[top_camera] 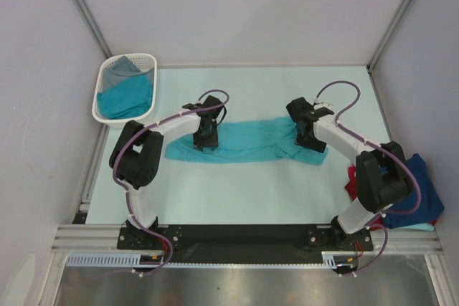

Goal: Fold and stack the t-shirts
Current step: Fold the other side of the tshirt into a rectangle

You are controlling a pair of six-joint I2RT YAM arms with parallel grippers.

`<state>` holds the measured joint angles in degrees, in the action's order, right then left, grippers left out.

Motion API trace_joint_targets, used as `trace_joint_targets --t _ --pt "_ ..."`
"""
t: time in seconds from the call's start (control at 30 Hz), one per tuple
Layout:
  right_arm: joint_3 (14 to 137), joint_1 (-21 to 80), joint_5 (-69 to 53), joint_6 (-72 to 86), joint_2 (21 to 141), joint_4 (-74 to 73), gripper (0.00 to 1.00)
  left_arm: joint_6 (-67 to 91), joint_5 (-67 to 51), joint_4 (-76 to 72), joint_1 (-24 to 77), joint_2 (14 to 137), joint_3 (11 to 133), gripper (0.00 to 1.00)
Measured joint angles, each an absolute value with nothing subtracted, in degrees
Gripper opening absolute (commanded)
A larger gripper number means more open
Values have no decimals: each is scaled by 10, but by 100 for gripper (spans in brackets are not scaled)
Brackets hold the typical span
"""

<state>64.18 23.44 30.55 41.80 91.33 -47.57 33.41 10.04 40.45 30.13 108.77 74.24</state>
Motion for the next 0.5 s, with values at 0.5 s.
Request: trace_joint_targets --t 0.5 --pt "685 220 283 413 997 -429 47 334 101 398 302 1069 718 47"
